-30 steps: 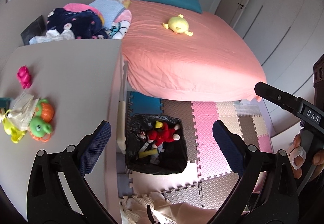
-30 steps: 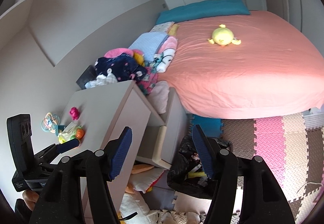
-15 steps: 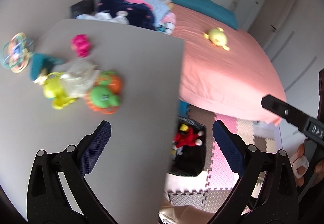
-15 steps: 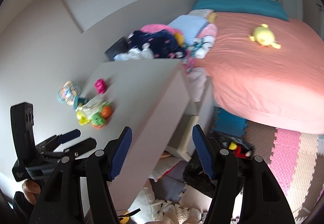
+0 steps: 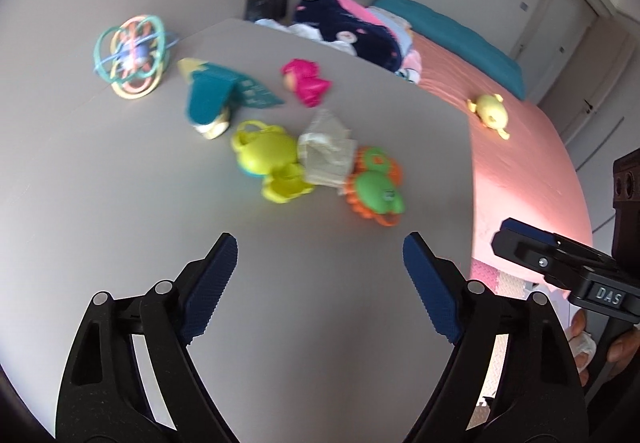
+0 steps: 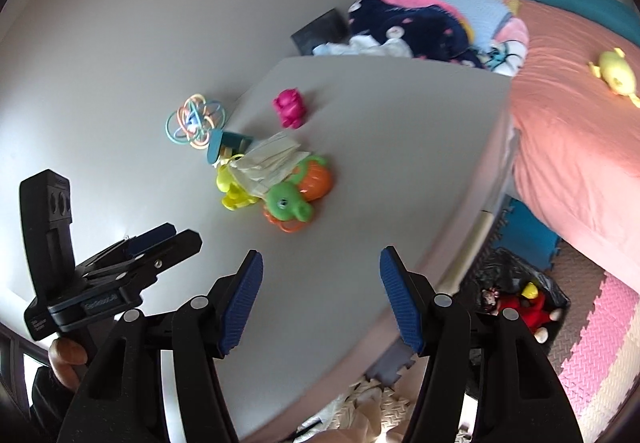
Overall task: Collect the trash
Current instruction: 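Move both open tools back over the table toward the tissue pack and turtle, then grasp the green-orange turtle with the right tool while the left tool grasps the white tissue pack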
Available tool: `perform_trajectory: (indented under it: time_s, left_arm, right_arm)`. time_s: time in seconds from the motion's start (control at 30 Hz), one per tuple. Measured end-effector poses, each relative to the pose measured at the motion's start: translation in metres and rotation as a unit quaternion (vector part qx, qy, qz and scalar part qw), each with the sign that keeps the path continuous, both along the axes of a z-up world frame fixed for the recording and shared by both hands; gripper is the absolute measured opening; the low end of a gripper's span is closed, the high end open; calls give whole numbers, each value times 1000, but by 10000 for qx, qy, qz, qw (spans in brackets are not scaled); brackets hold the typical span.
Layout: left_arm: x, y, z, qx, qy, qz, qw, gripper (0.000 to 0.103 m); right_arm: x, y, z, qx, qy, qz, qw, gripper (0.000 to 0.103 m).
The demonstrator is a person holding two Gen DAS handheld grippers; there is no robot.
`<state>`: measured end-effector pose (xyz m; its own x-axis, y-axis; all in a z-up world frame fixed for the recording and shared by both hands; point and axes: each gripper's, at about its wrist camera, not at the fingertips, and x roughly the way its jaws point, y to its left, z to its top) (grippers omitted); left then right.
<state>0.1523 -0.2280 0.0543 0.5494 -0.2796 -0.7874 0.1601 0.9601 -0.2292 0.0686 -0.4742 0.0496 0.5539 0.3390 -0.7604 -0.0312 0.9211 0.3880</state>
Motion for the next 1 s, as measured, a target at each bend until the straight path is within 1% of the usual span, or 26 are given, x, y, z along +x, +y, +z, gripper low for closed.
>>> perform_trajectory:
  time_s: [0.13,0.3,0.43,0.47,0.5,0.57,0.67,0.7,0.73,0.8,0.9,1.0]
  left_arm:
    - [3,24,-6,-59,123,176,9998,82]
    - [8,41,-3,-20,110,204,9997,82]
    - [17,43,3,34,0,119,9999,82]
    - [21,43,5,56,-23,93,9999,82]
    - [25,42,6,78,-52,56,9999,82]
    - [32,40,8,85,-77,0,9999,82]
    - [42,36,9,90,-107,-76,9999,82]
    - [44,34,9,95,-111,-103,9998,82]
    - [48,32,10,105,-128,-129,9998,82]
    - [53,27,12,126,-148,-214,9996,82]
    - [63,18,14,196,-174,-335,9991,82]
    - [74,8,15,186,-180,-446,9987,82]
  right_arm:
    - [23,26,-13,-125,70,76,9999,63]
    - [48,46,-33,-375,127,-179,9991,63]
    - [64,57,-42,-685,74,-403,9968,63]
    - [66,58,-43,-732,37,-444,9963,64]
    - [69,59,-43,-803,4,-517,9954,70]
    - [75,60,-43,-874,-32,-632,9942,72]
    - [80,61,-44,-1005,-116,-642,9928,72]
    - [82,61,-44,-1061,-136,-632,9922,66]
    - [83,58,-44,-1063,-148,-624,9923,66]
    - [84,51,-44,-913,-179,-642,9936,61]
    - [83,39,-43,-765,-153,-749,9941,60]
    - [79,24,-40,-641,-150,-898,9938,60]
